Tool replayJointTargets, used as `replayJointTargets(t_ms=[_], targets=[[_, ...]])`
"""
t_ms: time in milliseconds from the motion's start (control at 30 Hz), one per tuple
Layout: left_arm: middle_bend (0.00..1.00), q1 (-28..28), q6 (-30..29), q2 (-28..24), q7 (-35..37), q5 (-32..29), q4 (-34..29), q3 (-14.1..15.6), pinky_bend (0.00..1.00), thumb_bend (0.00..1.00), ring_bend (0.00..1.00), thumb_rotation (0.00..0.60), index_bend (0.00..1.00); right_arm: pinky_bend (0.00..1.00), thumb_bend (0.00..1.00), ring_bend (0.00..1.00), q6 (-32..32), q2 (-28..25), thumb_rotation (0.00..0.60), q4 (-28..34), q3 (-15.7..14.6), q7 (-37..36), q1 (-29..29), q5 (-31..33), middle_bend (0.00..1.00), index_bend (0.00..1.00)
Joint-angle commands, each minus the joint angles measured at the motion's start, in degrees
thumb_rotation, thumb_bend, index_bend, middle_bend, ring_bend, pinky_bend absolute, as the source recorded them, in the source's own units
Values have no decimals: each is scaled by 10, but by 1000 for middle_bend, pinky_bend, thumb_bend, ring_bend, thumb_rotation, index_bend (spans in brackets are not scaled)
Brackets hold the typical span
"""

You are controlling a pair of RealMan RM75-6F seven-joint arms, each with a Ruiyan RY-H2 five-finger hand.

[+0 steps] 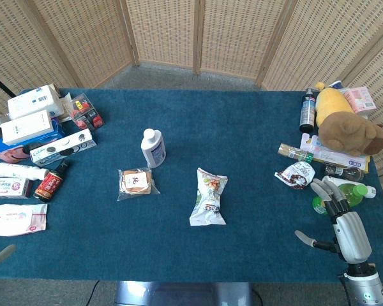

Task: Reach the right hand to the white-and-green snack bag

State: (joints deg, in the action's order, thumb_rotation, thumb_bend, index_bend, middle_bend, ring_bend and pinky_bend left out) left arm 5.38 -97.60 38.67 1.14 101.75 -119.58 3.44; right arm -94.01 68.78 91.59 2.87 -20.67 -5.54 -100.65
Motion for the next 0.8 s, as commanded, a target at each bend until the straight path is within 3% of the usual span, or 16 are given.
replayJointTargets(t_ms=[33, 333, 567, 800], targets=[[0, -1, 1, 0, 2, -1, 1, 0, 0, 0, 0, 600, 0, 0, 0, 0, 3, 2, 600, 0, 0, 3, -3, 3, 0, 77], [0, -2, 3, -2, 8, -3, 3, 0, 0, 0, 0, 600, 0, 0, 0, 0, 18, 4, 600, 5, -7, 11, -14, 1, 0, 54], [0, -7, 14, 3, -1, -8, 1, -1, 0, 0, 0, 600, 0, 0, 0, 0, 136, -13, 600, 69, -1, 58, -78, 20, 0, 0], [0, -12, 25, 7, -5, -20, 4, -4, 0, 0, 0, 600, 0, 0, 0, 0, 266, 11, 600, 109, 32, 132, -160, 76, 0, 0]])
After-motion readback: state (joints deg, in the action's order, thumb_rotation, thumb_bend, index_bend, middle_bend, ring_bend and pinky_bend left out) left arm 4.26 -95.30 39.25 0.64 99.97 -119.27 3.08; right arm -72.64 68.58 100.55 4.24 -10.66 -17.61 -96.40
